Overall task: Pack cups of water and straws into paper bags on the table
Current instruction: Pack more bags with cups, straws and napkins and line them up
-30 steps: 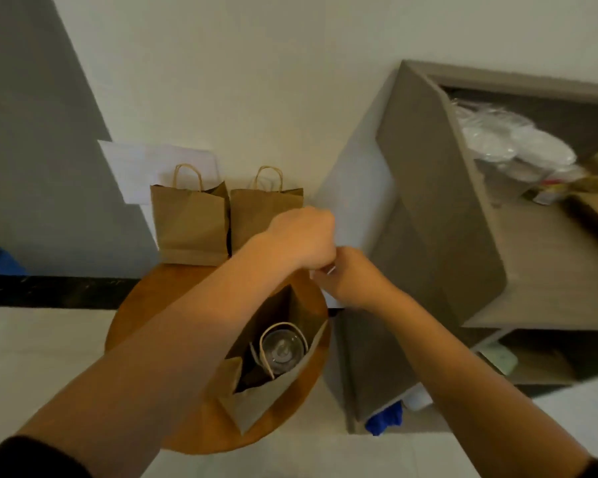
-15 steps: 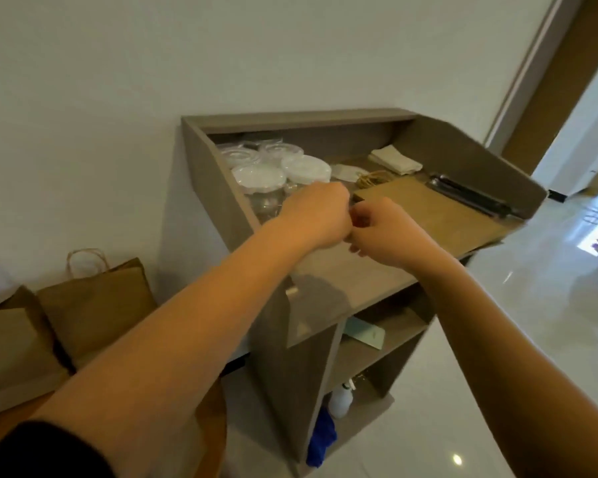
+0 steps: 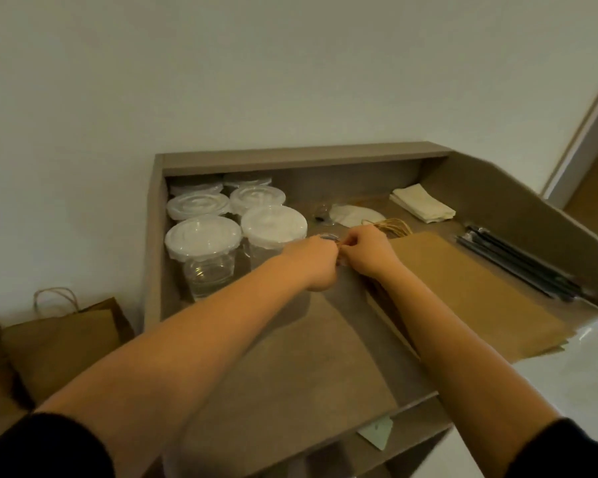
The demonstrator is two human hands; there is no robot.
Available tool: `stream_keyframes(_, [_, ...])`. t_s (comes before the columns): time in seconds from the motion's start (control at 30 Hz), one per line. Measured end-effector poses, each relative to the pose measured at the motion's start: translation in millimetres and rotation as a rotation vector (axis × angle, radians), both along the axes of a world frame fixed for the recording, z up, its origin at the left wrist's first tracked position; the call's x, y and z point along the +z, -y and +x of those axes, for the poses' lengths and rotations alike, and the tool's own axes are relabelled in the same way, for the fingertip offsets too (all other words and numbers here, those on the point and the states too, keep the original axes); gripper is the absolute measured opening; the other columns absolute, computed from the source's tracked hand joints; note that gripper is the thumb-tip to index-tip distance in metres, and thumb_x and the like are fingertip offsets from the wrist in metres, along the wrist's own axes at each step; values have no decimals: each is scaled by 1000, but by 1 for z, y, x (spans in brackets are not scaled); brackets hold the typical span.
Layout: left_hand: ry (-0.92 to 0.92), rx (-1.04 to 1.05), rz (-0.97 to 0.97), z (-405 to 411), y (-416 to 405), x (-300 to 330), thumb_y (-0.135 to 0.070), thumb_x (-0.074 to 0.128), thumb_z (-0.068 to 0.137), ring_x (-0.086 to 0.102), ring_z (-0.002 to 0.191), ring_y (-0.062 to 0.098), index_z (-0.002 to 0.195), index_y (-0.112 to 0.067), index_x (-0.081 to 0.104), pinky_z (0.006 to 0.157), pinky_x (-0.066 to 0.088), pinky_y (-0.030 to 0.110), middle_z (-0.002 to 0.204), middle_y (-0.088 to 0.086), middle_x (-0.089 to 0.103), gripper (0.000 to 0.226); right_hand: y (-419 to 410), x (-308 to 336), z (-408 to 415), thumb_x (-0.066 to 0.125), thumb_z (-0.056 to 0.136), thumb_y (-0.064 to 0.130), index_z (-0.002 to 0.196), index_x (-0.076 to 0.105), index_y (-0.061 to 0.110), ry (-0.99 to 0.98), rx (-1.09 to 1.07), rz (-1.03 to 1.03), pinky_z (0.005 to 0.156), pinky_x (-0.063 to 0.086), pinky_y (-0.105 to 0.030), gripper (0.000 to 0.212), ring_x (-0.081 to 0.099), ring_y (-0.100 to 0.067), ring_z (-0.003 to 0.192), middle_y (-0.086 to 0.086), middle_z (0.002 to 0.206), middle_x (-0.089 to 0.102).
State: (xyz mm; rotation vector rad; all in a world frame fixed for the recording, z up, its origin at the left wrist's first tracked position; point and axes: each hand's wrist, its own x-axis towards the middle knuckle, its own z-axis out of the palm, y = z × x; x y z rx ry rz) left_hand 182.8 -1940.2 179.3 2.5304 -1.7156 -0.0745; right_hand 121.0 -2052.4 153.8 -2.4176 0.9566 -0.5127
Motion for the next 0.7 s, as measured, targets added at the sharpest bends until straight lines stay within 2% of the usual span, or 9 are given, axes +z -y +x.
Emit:
stream_keyframes(0.07, [-5,23,16,7,4,-7,-14,45,91,47,62,18,78,-12,50,52,34,28,73,4,47,14,14,-5,16,56,85,9,84,69,4,14,-6,-29,74,51,-40,13,61,-26,80,-13,84,67])
stream_keyframes(0.13, [-10,27,33,11,5,-14,-16,46,91,52,72,23,87,-11,56,58,38,31,81,7,50,11,28,-10,27,53,84,7,89,71,4,-15,24,-35,70,48,-35,19,61,-27,80,-16,87,68])
stream_keyframes(0.23, [-62,-11,34,12,5,-23,-18,47,91,54,76,23,87,-13,58,62,40,31,88,9,59,12,44,-20,35,50,86,9,95,70,5,-127,71,-41,68,45,-30,22,60,-27,83,-14,91,66])
stream_keyframes(0.33, [-81,-24,-12,16,8,-21,-19,47,91,57,80,25,86,-10,57,69,49,35,94,11,63,15,50,-30,36,51,85,10,83,68,5,-132,73,-55,64,41,-28,18,57,-25,76,-11,79,62])
stream_keyframes(0.43, [-80,-8,-18,20,9,-21,-20,48,91,60,88,28,98,-7,64,78,52,39,99,12,65,22,51,-34,36,52,87,12,80,69,4,-86,57,-91,63,43,-31,20,57,-26,75,-12,76,60])
stream_keyframes(0.5, [-85,-14,0,19,10,-23,-20,48,91,61,88,27,98,-7,65,78,53,39,98,12,65,22,52,-35,37,53,88,15,82,69,4,-82,61,-98,63,47,-33,20,58,-26,74,-12,77,62])
stream_keyframes(0.6, [-97,-13,11,19,9,-26,-20,48,91,60,84,26,95,-7,65,74,52,38,95,12,64,21,52,-35,38,56,89,21,76,68,4,-58,43,-91,55,44,-30,25,55,-23,67,-9,68,59])
stream_keyframes(0.7, [-86,-10,19,20,9,-27,-19,49,90,60,83,26,93,-7,66,70,49,35,94,12,65,22,52,-32,48,57,88,21,85,74,7,5,36,-123,70,53,-38,22,60,-24,79,-11,84,66])
